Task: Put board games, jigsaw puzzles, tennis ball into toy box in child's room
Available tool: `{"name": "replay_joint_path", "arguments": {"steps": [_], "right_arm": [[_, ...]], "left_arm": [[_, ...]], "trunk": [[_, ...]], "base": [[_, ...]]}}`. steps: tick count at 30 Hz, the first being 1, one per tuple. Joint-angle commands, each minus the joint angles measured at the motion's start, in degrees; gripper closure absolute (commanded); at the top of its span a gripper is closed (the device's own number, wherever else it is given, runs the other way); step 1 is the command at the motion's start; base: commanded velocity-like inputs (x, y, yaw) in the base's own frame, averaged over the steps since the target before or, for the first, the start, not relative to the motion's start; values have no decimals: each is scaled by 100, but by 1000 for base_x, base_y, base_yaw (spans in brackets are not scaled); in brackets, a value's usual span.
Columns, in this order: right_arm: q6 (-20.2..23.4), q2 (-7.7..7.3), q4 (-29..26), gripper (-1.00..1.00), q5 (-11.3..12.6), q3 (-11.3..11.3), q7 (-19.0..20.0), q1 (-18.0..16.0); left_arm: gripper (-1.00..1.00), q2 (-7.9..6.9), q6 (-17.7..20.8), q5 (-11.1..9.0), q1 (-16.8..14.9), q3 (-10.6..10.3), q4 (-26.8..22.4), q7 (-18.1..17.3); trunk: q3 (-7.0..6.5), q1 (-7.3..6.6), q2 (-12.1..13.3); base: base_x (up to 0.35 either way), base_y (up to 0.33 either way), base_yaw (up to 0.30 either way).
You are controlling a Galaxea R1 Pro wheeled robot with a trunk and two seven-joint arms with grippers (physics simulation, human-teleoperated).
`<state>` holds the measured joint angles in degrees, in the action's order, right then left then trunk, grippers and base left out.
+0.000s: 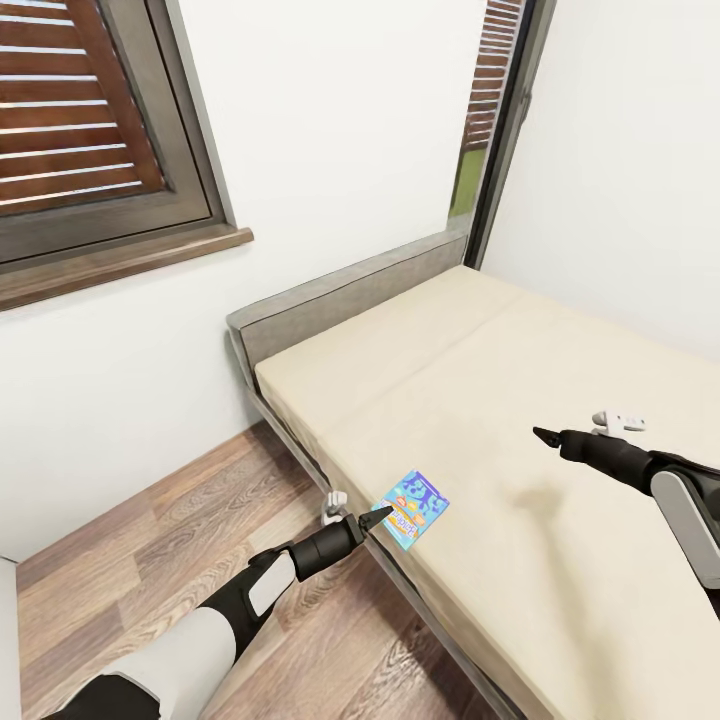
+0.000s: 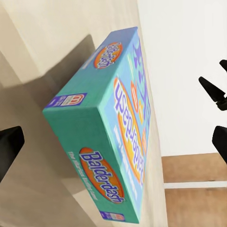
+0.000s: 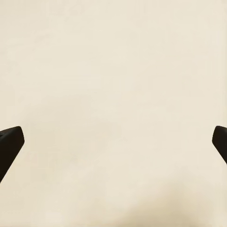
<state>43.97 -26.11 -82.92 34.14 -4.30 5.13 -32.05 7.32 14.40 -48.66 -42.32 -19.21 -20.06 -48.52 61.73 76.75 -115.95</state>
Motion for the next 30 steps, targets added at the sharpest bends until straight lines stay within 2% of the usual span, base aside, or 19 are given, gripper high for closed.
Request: {"name": "replay_joint_path", "arguments": {"steps": [1,16,30], "right_arm": [[31,0,-3,-100,-30,-9,41,-3],[32,0,-4,-100,-30,-14,41,-3],[32,0,-5,-100,-30,-13,41,-3]], "left_arm": [[-100,-2,56,-61,-4,-22,2,-9],[-100,-2,55,-64,-4,-22,2,-6],[-100,-2,47,-64,-4,-22,2,0]], "trunk": [[4,-1,-2],[4,-1,-2],[4,-1,-2]], "base": [[0,0,0],[0,0,-78],[0,0,-17]]}}
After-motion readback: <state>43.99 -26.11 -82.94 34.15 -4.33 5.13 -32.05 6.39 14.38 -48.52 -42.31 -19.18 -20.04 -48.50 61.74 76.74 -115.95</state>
